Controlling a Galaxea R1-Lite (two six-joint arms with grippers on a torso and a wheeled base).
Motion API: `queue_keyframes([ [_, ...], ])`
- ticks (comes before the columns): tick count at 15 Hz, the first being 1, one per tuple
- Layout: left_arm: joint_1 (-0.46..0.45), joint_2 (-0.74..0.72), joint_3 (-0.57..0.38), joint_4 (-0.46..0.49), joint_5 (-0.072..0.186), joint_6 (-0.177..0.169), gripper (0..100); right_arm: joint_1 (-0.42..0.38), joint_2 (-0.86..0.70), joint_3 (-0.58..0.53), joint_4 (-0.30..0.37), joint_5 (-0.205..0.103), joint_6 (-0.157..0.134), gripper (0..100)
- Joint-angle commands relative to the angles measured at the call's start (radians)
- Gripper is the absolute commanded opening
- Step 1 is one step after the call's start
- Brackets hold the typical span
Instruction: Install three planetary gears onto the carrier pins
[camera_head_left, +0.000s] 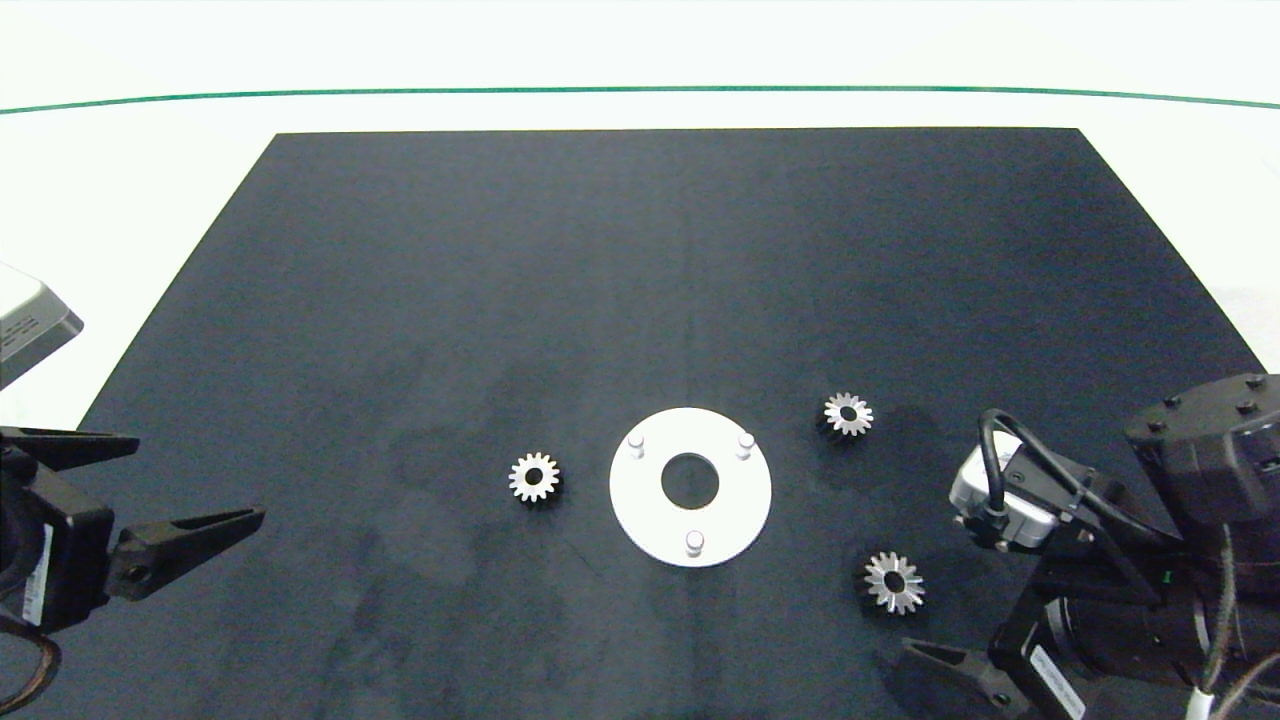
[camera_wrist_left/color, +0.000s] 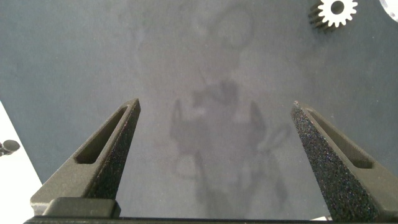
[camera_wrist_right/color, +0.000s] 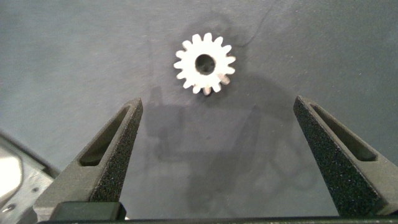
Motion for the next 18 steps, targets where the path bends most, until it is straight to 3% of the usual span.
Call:
queue_keyframes([
  [1,0.001,-0.004,-0.001,0.003,0.000,0.002,100,0.020,0.062,-0.026,-0.002,-0.018,-0.003,100],
  [10,0.001,-0.002,-0.003,0.004,0.000,0.002,100,0.049,0.127,-0.029,-0.033,-0.034,0.000,100],
  [18,0.001,-0.002,-0.003,0.003,0.000,0.002,100,0.048,0.171,-0.026,-0.080,-0.033,0.002,85],
])
